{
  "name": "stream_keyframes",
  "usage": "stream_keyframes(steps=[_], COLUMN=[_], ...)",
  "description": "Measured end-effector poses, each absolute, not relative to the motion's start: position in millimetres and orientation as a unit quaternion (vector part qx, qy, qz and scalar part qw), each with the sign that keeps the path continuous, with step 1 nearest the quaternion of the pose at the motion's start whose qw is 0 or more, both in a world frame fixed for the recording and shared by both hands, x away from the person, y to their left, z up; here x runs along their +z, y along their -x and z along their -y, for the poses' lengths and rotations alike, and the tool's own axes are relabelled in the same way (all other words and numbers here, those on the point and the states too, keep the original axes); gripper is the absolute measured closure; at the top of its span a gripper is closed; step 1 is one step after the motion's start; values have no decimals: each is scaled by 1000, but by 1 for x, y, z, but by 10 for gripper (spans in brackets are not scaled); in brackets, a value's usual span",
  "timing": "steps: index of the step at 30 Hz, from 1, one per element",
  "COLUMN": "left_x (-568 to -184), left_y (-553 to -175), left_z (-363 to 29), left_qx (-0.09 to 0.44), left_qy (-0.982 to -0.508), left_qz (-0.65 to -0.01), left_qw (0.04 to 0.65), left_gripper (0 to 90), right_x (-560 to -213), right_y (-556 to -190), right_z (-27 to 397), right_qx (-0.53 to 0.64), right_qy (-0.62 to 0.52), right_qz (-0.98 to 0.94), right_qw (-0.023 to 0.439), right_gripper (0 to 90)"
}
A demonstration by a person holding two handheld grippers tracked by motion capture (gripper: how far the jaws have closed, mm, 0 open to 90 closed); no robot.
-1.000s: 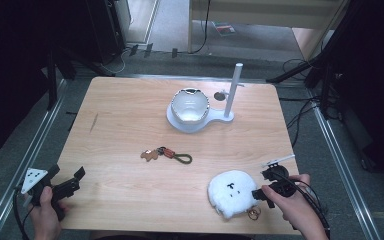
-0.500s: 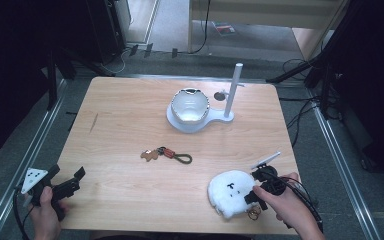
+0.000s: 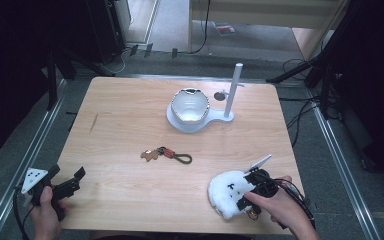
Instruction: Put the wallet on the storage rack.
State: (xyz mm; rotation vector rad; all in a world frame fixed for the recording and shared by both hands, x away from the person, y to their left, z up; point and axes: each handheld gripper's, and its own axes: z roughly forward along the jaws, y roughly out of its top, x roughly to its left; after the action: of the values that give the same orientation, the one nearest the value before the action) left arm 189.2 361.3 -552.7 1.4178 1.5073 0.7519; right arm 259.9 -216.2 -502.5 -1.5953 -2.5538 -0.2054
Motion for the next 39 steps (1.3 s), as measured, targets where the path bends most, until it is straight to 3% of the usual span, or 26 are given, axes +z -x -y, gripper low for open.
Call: stream_keyframes(steps=[5,13,17,18,21,29,39], left_x=[-553,-553,-553,-553,-553,-553,-553], left_y=[-189,-189,-190,-190,-190,-190,-190], left_z=[-361,-361,-361,-361,-361,-361,-361], left_qx=[305,305,305,304,304,304,304], left_qy=[-574,-574,-574,-575,-574,-574,-575], left_qz=[-610,-611,-612,-612,-612,-612,-612], left_qw=[452,451,451,451,451,452,450], left_gripper=[62,64,64,64,64,64,64], right_x=[-510,-507,-508,-507,-506,-489,-436], right_y=[-258,-257,-261,-263,-262,-259,-253], right_z=[208,208,216,220,222,218,211], right_qx=[-48,-63,-81,-89,-101,-108,-141], right_qy=[523,535,555,559,559,556,542], right_qz=[849,841,824,820,819,822,828], right_qw=[53,52,82,83,74,60,25], right_gripper=[259,480,606,711,775,828,832])
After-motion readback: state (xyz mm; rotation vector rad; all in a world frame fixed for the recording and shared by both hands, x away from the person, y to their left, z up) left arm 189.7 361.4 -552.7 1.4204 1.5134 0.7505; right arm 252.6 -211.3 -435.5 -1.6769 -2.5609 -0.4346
